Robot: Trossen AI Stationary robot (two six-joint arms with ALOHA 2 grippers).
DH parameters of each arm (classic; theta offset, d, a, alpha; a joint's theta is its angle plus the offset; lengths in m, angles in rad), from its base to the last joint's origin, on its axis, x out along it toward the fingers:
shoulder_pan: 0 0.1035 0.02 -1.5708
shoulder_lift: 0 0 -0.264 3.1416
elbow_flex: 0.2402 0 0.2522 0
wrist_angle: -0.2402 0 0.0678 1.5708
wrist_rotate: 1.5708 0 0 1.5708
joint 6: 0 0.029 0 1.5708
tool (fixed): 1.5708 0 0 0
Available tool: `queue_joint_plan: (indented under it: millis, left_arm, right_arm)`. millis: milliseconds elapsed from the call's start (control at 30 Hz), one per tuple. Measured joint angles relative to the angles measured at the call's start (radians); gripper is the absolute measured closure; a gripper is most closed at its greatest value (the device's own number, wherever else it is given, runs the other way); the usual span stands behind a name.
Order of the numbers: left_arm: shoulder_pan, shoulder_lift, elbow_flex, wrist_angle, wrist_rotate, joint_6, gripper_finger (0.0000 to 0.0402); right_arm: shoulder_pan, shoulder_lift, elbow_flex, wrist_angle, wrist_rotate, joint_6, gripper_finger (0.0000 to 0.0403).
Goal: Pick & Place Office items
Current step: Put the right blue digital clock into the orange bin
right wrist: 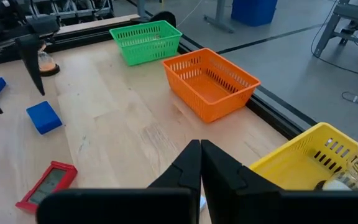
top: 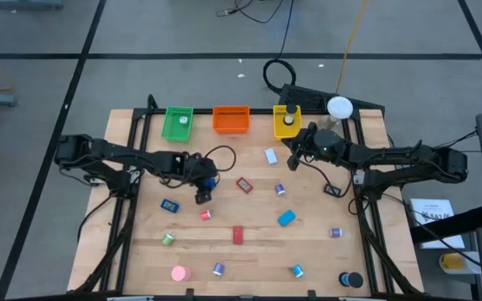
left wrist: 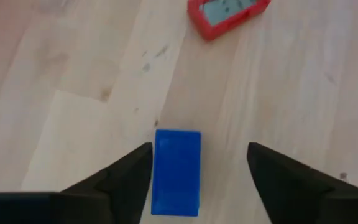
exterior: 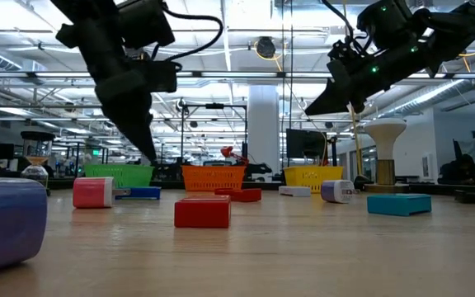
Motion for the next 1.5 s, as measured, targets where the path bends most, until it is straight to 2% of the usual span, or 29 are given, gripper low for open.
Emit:
queue_joint_plan:
  millis: [167, 400, 567, 767, 933, 1067, 1267, 1367, 1500]
  left_arm:
    - [0.001, 0.045, -0.002, 0.001, -0.002, 0.016, 0.0107]
    - [0.035, 0.150, -0.003, 0.010, -0.052, 0.052, 0.0123]
    - [0.064, 0.176, -0.002, 0.022, -0.004, 0.093, 0.0157]
    - [0.121, 0.168, -0.003, 0.050, -0.027, 0.108, 0.0238]
    - [0.218, 0.169, 0.016, 0.075, -0.004, 0.098, 0.0246]
    - [0.308, 0.169, 0.118, 0.059, -0.008, 0.087, 0.0246]
    - [0.450, 0.181, 0.374, -0.026, -0.060, 0.074, 0.0242]
    - [0.535, 0.240, 0.514, -0.077, -0.025, 0.020, 0.0242]
    - [0.618, 0.378, 0.679, -0.151, 0.034, -0.057, 0.0242]
  right_arm:
    - [0.000, 0.000, 0.000, 0.000, 0.000, 0.004, 0.0402]
    - [0.013, 0.000, -0.001, -0.002, 0.001, 0.005, 0.0402]
    - [0.021, 0.000, -0.001, 0.004, 0.001, 0.005, 0.0402]
    - [0.024, 0.000, -0.001, -0.001, 0.002, 0.012, 0.0402]
    - [0.026, 0.000, -0.001, 0.003, 0.002, -0.002, 0.0401]
    - [0.026, 0.000, -0.001, 0.013, 0.003, -0.021, 0.0402]
    - [0.026, 0.000, -0.001, 0.015, 0.003, -0.033, 0.0402]
    - [0.026, 0.000, -0.001, 0.014, 0.003, -0.040, 0.0402]
    - [0.026, 0.000, -0.001, 0.011, 0.003, -0.043, 0.0402]
